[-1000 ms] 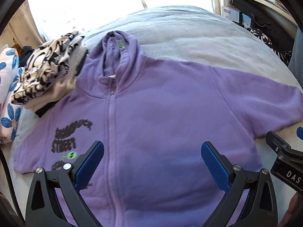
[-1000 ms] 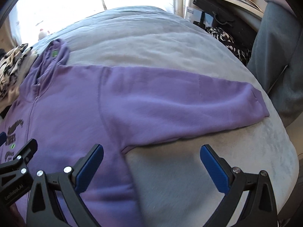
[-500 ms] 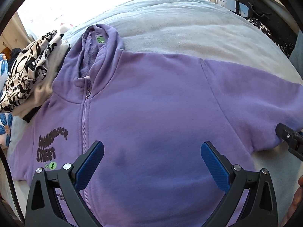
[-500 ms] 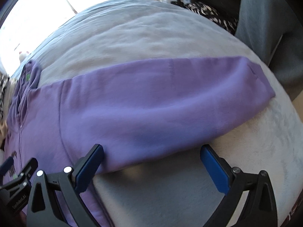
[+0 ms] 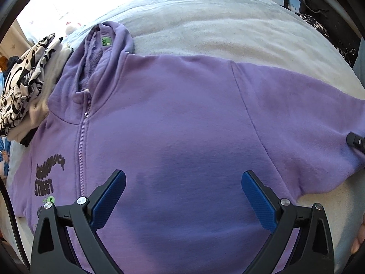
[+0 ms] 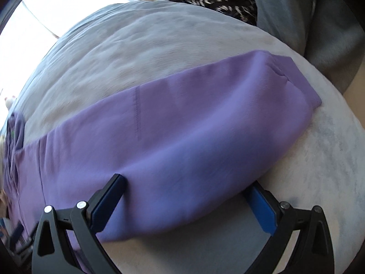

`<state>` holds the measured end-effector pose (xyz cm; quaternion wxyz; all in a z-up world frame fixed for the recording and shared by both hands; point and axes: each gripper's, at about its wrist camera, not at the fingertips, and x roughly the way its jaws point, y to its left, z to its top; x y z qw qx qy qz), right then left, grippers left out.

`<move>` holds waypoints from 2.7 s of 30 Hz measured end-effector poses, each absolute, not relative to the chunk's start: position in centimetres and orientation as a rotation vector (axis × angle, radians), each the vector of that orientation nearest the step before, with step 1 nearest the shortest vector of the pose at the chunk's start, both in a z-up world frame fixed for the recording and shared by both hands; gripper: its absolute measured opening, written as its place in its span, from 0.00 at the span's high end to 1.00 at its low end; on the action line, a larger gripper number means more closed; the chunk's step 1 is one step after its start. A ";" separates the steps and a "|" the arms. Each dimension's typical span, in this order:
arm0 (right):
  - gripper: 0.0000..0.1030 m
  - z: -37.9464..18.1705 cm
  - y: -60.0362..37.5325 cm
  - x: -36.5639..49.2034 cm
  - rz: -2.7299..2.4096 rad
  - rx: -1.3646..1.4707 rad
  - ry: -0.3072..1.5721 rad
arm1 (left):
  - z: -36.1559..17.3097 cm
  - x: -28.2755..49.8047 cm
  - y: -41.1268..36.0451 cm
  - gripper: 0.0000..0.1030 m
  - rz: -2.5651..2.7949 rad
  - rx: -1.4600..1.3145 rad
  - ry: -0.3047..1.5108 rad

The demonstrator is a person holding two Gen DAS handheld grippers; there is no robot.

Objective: Fold large clothes
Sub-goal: 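Move the right gripper over the hoodie sleeve toward its cuff, then grasp the sleeve cuff with the right gripper and fold it across the hoodie front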

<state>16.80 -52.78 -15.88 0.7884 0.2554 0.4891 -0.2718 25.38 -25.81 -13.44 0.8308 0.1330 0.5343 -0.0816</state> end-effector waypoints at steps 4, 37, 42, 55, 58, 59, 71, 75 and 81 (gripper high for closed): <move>0.01 -16.0 -55.3 16.7 -0.629 0.606 1.027 | -13.7 25.4 -26.4 0.02 -0.184 0.285 1.140; 0.85 -6.8 -37.5 21.4 -0.285 -0.022 0.819 | -9.8 24.0 -18.9 0.02 -0.141 0.222 1.047; 0.84 -9.4 -26.4 22.3 -0.085 -0.216 0.874 | -10.2 24.2 -10.9 0.02 -0.017 0.132 1.061; 0.45 -15.6 -17.1 19.5 -0.033 -0.449 0.980 | -12.7 23.1 -1.0 0.02 0.029 0.082 1.137; 0.45 -15.0 -17.5 18.8 -0.046 -0.428 0.984 | -12.1 23.3 -2.3 0.02 -0.019 0.075 1.132; 0.45 -14.8 -17.7 18.6 -0.048 -0.415 0.996 | -11.9 23.3 -2.7 0.02 -0.032 0.077 1.128; 0.45 -13.3 -21.6 15.0 -0.061 -0.198 1.111 | -8.9 24.8 -9.3 0.02 -0.176 0.151 1.088; 0.45 -13.8 -22.8 13.9 -0.069 -0.128 1.137 | -8.5 25.5 -12.2 0.02 -0.216 0.192 1.091; 0.45 -14.4 -24.5 13.1 -0.096 -0.055 1.160 | -8.7 26.5 -17.9 0.02 -0.310 0.263 1.122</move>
